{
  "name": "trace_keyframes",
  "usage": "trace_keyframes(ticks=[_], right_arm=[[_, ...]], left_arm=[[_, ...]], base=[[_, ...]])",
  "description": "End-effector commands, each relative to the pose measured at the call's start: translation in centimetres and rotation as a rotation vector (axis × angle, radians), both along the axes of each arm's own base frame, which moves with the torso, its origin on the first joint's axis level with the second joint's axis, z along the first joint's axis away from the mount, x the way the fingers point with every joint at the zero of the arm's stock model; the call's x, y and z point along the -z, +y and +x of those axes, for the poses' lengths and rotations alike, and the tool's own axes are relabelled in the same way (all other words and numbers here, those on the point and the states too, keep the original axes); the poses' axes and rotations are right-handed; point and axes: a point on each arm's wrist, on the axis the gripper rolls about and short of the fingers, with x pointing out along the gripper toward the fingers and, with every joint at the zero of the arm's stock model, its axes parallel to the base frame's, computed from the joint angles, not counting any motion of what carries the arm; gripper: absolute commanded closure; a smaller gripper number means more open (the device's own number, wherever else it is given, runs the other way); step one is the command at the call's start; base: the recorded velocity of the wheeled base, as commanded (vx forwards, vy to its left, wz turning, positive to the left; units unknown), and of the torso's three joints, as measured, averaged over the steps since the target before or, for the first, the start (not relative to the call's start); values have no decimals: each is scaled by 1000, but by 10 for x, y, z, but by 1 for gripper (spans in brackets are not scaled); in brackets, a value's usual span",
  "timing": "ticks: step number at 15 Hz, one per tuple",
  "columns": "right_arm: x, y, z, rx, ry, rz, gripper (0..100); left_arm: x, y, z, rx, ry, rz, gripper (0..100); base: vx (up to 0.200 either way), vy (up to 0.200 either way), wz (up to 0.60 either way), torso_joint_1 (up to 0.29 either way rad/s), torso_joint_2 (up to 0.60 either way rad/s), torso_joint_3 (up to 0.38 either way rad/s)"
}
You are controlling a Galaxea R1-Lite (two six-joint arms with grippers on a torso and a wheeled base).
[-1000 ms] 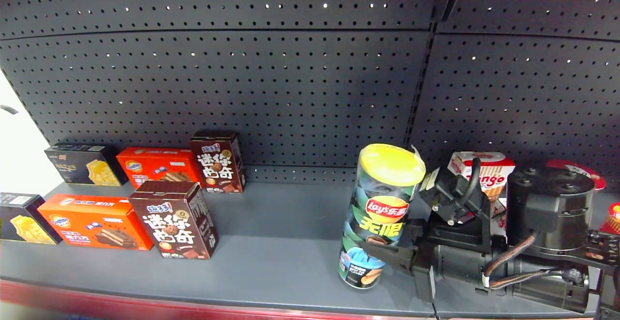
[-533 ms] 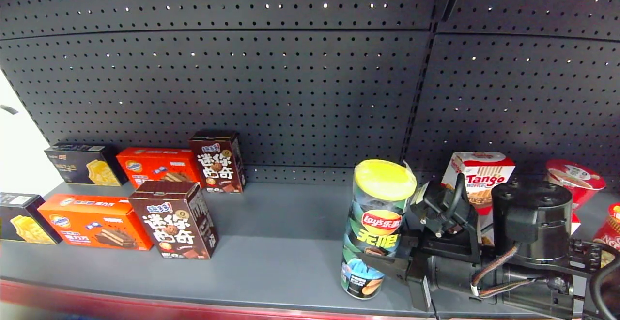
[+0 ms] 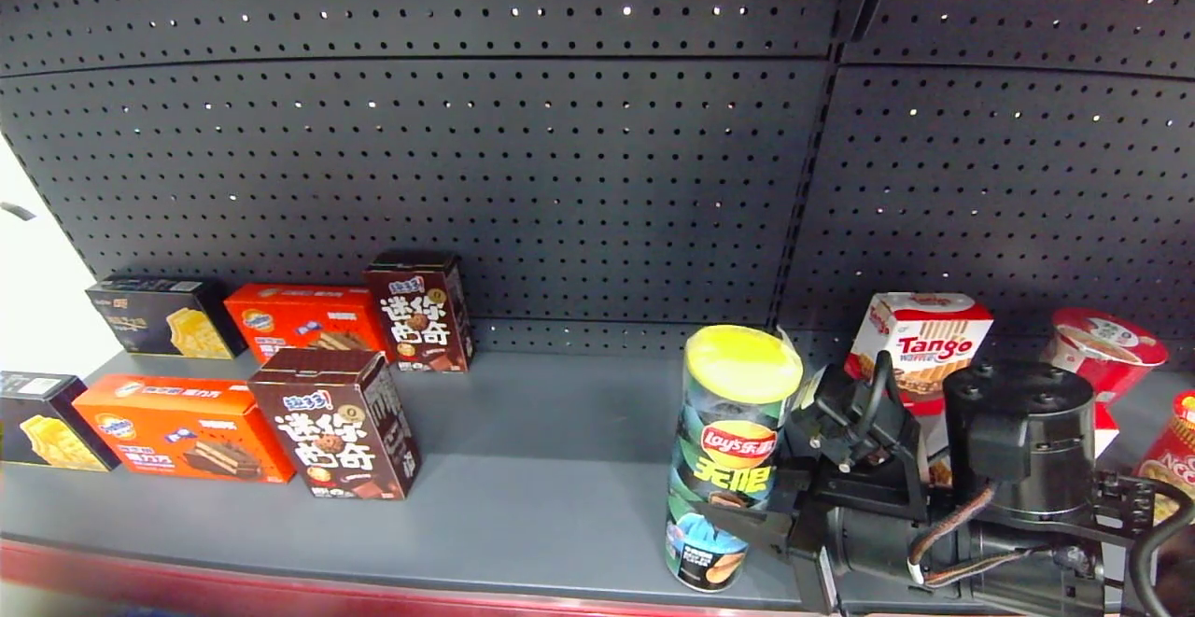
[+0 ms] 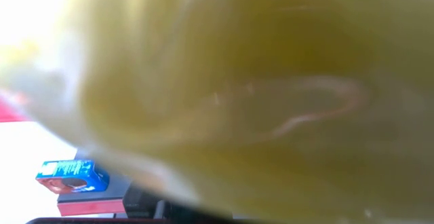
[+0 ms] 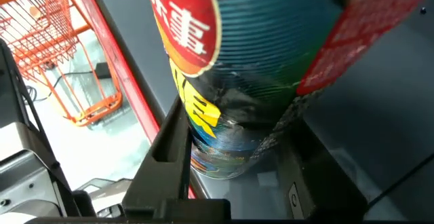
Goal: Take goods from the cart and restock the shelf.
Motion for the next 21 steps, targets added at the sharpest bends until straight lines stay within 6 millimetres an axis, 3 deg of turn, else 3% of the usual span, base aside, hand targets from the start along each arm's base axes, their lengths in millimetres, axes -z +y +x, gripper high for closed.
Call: trace_keyframes(ticks=[1,6,14,21], right_arm=[[3,-1,0,0,10,-8,0],[4,-4,-4,6,13,-12,0],[5,-37,-36,80,-3,-32,0],[12,-51,-12,209,31,-59,0]], left_arm=[[0,0,0,1,2,0,100],[-1,0,0,2,-1,0,100],[-1,0,0,5,-2,-1,100],[-2,0,0,2,-7,-38,100]], base=[[0,0,0,0,0,0],[0,0,0,0,0,0],[0,0,0,0,0,0],[0,0,0,0,0,0]])
